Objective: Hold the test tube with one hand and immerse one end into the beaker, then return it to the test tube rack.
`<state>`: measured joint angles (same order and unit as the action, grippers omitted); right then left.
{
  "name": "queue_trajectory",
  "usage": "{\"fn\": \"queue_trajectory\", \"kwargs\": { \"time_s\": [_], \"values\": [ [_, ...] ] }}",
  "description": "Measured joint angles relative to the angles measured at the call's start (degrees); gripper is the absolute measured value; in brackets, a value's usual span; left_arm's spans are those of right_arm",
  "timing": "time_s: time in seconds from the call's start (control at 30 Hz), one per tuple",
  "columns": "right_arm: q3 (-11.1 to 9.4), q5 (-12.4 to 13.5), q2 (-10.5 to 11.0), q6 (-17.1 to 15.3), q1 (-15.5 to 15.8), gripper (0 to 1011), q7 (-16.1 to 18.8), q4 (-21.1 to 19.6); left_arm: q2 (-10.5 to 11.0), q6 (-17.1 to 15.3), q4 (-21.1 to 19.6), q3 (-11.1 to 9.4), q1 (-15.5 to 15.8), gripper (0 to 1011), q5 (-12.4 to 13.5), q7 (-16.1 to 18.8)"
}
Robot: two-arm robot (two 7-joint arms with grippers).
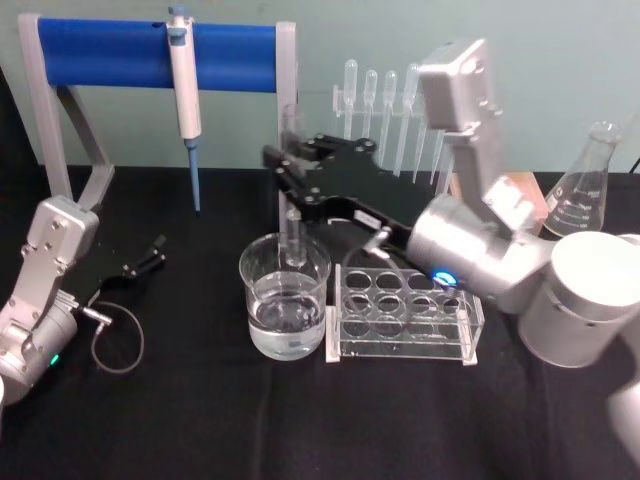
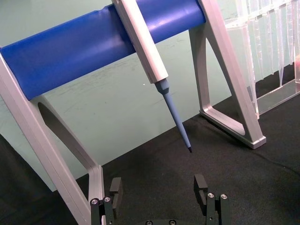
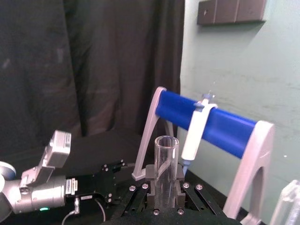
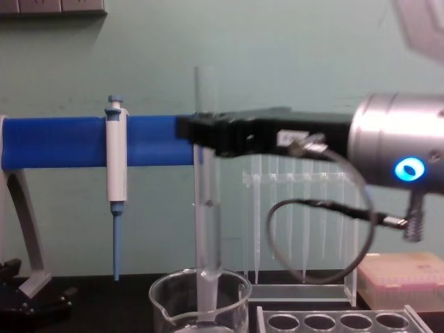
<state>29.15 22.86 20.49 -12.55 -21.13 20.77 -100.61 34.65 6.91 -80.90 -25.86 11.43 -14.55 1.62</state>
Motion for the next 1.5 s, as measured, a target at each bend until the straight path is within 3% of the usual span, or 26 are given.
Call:
{"fn": "queue_trajectory", "kwargs": {
  "time_s": [0.1,0.27,0.5,0.67,0.93,1.5],
  "values": [
    [1.8,-1.6,-1.7,1.8,-0.7,225,0.3,3.3,0.0,0.0,0.0,0.0,0.0,1000,0.0,0.0],
    [2.8,-3.3,-3.2,4.9,-0.4,225,0.4,6.8,0.0,0.0,0.0,0.0,0.0,1000,0.0,0.0],
    [2.8,-5.5,-5.4,10.0,1.5,225,0.2,11.6,0.0,0.0,0.0,0.0,0.0,1000,0.0,0.0],
    [2.4,-6.5,-6.3,12.0,2.6,225,-0.3,13.6,0.0,0.0,0.0,0.0,0.0,1000,0.0,0.0],
    [1.5,-8.2,-7.3,14.0,3.9,225,-0.7,15.7,0.0,0.0,0.0,0.0,0.0,1000,0.0,0.0],
    [0.8,-9.5,-7.9,14.0,5.0,225,-0.2,16.0,0.0,0.0,0.0,0.0,0.0,1000,0.0,0.0]
  ]
}}
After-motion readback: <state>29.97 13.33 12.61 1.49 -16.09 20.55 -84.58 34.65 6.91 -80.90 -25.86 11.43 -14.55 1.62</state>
